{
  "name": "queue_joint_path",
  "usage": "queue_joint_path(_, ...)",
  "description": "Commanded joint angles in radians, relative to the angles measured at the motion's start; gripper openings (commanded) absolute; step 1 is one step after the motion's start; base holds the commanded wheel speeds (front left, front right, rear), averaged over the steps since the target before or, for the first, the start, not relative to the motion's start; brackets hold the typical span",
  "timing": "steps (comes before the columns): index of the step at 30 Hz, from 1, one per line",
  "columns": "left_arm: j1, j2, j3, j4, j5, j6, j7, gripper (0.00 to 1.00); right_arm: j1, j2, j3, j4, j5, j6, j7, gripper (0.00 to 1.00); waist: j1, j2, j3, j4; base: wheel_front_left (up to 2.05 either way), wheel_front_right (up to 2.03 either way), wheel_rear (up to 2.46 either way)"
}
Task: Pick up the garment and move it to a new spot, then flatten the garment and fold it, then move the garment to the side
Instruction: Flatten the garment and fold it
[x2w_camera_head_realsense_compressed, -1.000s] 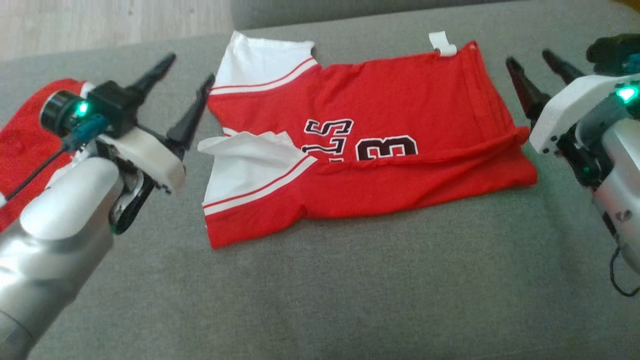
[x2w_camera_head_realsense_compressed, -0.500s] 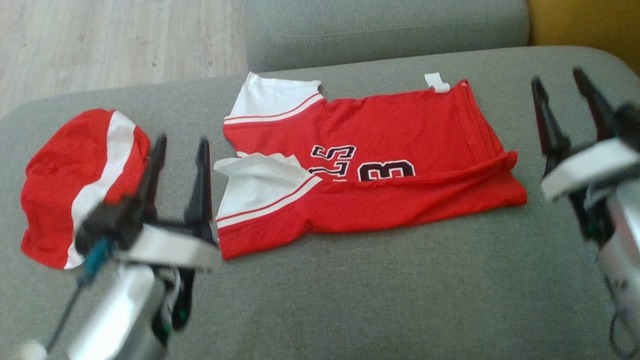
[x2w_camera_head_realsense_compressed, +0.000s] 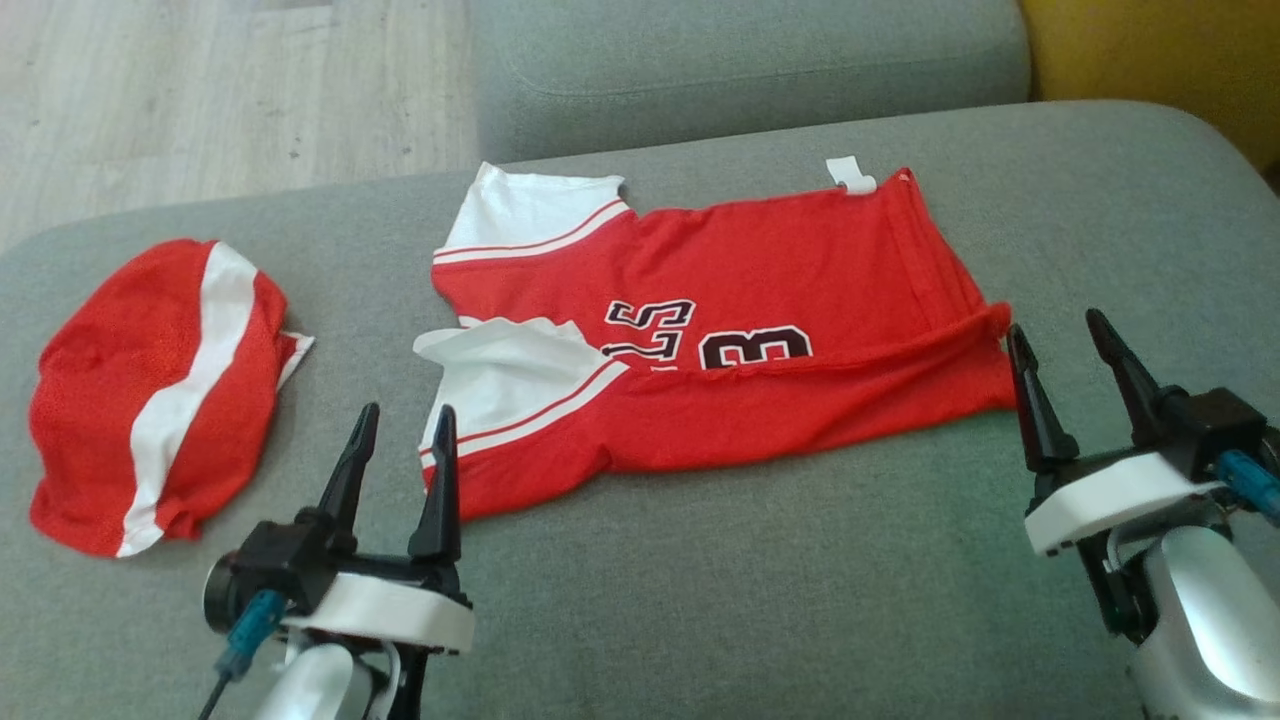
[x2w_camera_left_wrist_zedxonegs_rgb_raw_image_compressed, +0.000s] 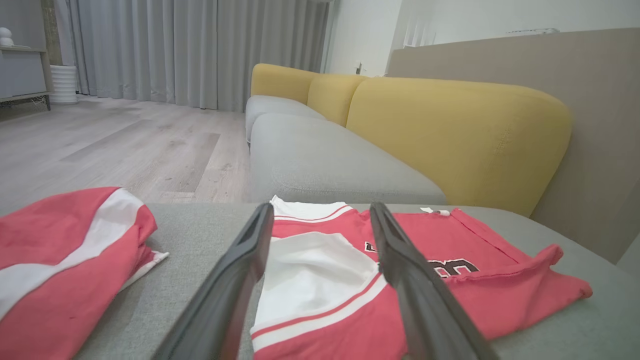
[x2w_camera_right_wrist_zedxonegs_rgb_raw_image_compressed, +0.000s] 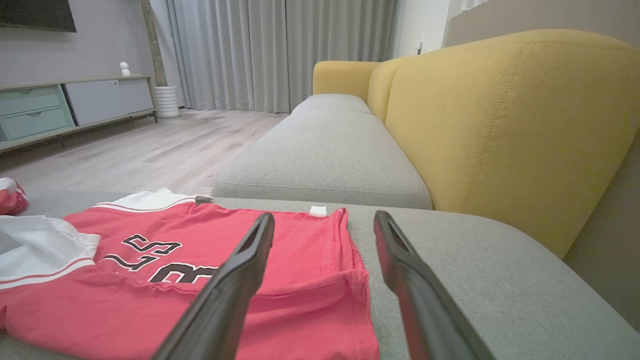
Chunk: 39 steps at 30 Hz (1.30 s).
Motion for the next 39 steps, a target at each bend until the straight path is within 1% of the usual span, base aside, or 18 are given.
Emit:
queue_joint_path(1,-0.05,0.003,0.048,-0.011,0.01,-0.005,-0.005,1.0,-0.028,-0.001,0.007,-0.036,-0.008,-0.001,-0.004,1.0,0.0001,0.0,0.006,-0.005,0.0,0.0,0.0)
queue_joint_path(4,-0.071,-0.006,0.038,0.058,0.018,-0.022,-0.004,1.0,-0.034,0.007,-0.001,-0.048,-0.018,-0.001,0.003,1.0,0.0001,0.0,0.022,-0.013,0.0,0.0,0.0)
queue_joint_path(6,-0.093,-0.01,0.022,0.107,0.02,-0.035,0.015,1.0,-0.037,0.011,-0.008,-0.056,-0.024,-0.001,0.006,1.0,0.0001,0.0,0.035,-0.02,0.0,0.0,0.0)
queue_joint_path(11,-0.138,-0.024,0.009,0.225,0.006,-0.031,0.092,1.0,-0.046,0.022,-0.006,-0.069,-0.037,-0.001,0.009,1.0,0.0001,0.0,0.066,-0.04,0.0,0.0,0.0)
queue_joint_path(14,-0.162,-0.026,0.008,0.287,0.007,-0.011,0.126,1.0,-0.055,0.029,-0.003,-0.072,-0.041,-0.001,0.009,1.0,0.0001,0.0,0.08,-0.055,0.0,0.0,0.0)
queue_joint_path(19,-0.191,-0.02,0.001,0.381,0.03,0.049,0.183,1.0,-0.07,0.04,0.004,-0.07,-0.046,-0.001,0.007,1.0,0.0001,0.0,0.096,-0.079,0.0,0.0,0.0)
queue_joint_path(23,-0.201,-0.025,-0.018,0.43,0.034,0.054,0.231,1.0,-0.075,0.044,0.007,-0.068,-0.049,-0.001,0.004,1.0,0.0001,0.0,0.101,-0.087,0.0,0.0,0.0)
queue_joint_path(26,-0.207,-0.032,-0.028,0.447,0.029,0.043,0.249,1.0,-0.077,0.043,0.004,-0.066,-0.049,-0.001,0.003,1.0,0.0001,0.0,0.103,-0.088,0.0,0.0,0.0)
queue_joint_path(27,-0.208,-0.034,-0.03,0.448,0.026,0.039,0.25,0.35,-0.078,0.042,0.002,-0.064,-0.049,-0.001,0.003,1.0,0.0001,0.0,0.102,-0.087,0.0,0.0,0.0)
queue_joint_path(28,-0.21,-0.036,-0.03,0.448,0.023,0.034,0.248,0.0,-0.079,0.041,-0.001,-0.062,-0.05,-0.001,0.002,1.0,0.0001,0.0,0.102,-0.086,0.0,0.0,0.0)
queue_joint_path(30,-0.215,-0.036,-0.029,0.443,0.019,0.028,0.236,0.0,-0.083,0.04,-0.012,-0.053,-0.057,-0.001,0.007,1.0,0.0001,0.0,0.1,-0.081,0.0,0.0,0.0)
queue_joint_path(33,-0.223,-0.032,-0.027,0.42,0.022,0.021,0.19,0.0,-0.09,0.052,-0.041,-0.025,-0.074,-0.001,0.042,1.0,0.0001,0.0,0.098,-0.07,0.0,0.0,0.0)
queue_joint_path(37,-0.235,-0.026,-0.026,0.372,0.031,0.011,0.115,0.0,-0.112,0.078,-0.089,0.025,-0.114,-0.001,0.091,1.0,0.0001,0.0,0.097,-0.051,0.0,0.0,0.0)
queue_joint_path(39,-0.24,-0.023,-0.024,0.344,0.034,0.008,0.078,0.0,-0.128,0.099,-0.132,0.059,-0.141,-0.001,0.119,1.0,0.0001,0.0,0.098,-0.041,0.0,0.0,0.0)
